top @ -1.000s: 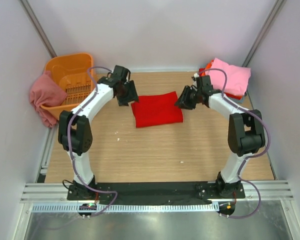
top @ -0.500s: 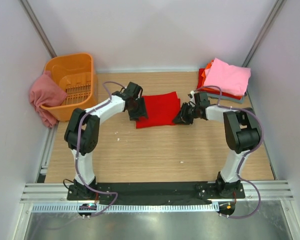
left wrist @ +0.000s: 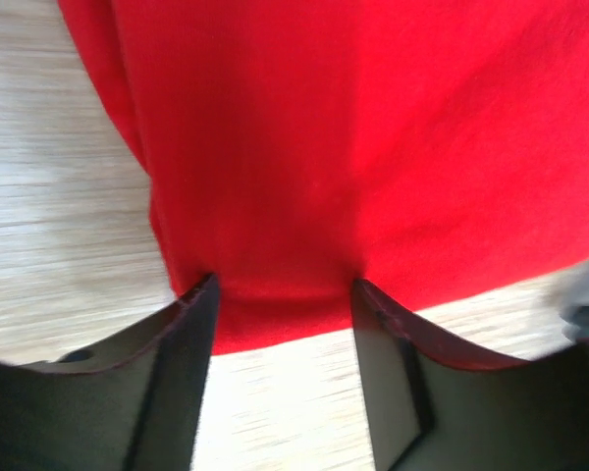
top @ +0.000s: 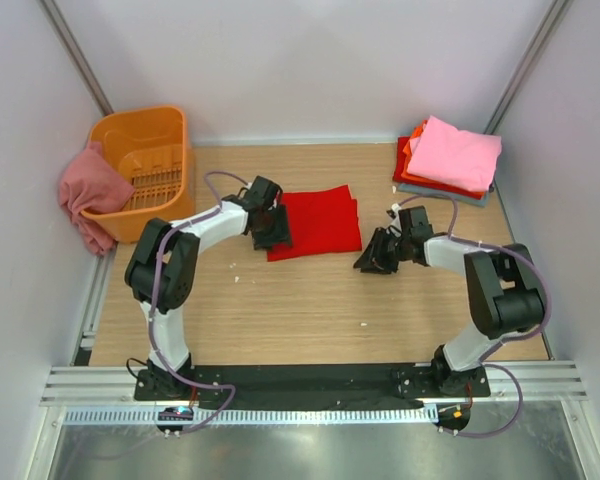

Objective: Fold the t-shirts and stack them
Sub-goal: Fold the tshirt, then neatly place the folded tshirt to the corner

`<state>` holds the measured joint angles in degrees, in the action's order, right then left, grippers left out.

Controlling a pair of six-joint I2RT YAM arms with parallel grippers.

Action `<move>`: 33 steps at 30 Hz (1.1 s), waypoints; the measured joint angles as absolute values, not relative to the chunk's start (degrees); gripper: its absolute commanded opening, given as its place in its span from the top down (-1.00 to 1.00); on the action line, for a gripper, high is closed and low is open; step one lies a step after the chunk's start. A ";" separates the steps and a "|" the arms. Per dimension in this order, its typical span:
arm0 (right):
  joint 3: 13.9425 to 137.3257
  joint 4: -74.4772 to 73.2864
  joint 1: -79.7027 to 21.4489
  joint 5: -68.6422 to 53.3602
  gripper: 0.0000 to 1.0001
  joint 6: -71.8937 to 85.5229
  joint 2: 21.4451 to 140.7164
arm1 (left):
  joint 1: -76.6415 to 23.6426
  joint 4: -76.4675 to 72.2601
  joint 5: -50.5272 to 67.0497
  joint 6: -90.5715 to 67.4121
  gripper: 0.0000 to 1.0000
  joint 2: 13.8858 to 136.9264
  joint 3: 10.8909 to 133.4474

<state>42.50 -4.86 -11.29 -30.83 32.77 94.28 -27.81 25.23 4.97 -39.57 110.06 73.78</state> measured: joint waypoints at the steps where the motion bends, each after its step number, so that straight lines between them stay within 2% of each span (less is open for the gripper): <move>1: 42.52 -7.14 -11.29 -29.85 -0.26 32.40 92.44 | -27.81 26.68 4.25 -38.61 -0.28 110.06 74.54; 3: 43.09 -11.60 -11.29 -27.40 -0.63 31.44 87.99 | -27.77 31.51 2.07 -36.84 -0.38 110.06 77.32; 4: 44.16 -14.15 -11.27 -26.06 -0.94 30.68 85.69 | -27.73 33.98 0.93 -36.14 -0.40 109.97 79.15; 5: 45.52 -16.16 -11.20 -24.91 -0.99 30.17 84.18 | -27.73 36.53 -0.27 -35.33 -0.42 109.73 81.23; 9: 54.65 -19.35 -9.74 -21.87 -1.00 27.62 81.30 | -27.70 43.59 -3.40 -32.14 -0.44 104.84 87.11; 13: 62.63 -18.85 -7.20 -22.31 -0.99 26.65 86.02 | -27.68 47.18 -4.93 -29.63 -0.45 92.09 87.02; 20: 71.77 -18.50 -6.26 -23.38 -1.00 26.52 102.85 | -27.68 48.47 -6.50 -27.73 -0.43 72.47 73.97; 29: 74.61 -14.81 -6.37 -27.29 -0.99 28.77 113.80 | -27.64 51.31 -7.53 -27.81 -0.41 61.69 61.06; 33: 75.61 -10.63 -7.09 -29.50 -0.94 30.85 115.83 | -27.62 51.53 -9.50 -27.83 -0.50 56.07 59.81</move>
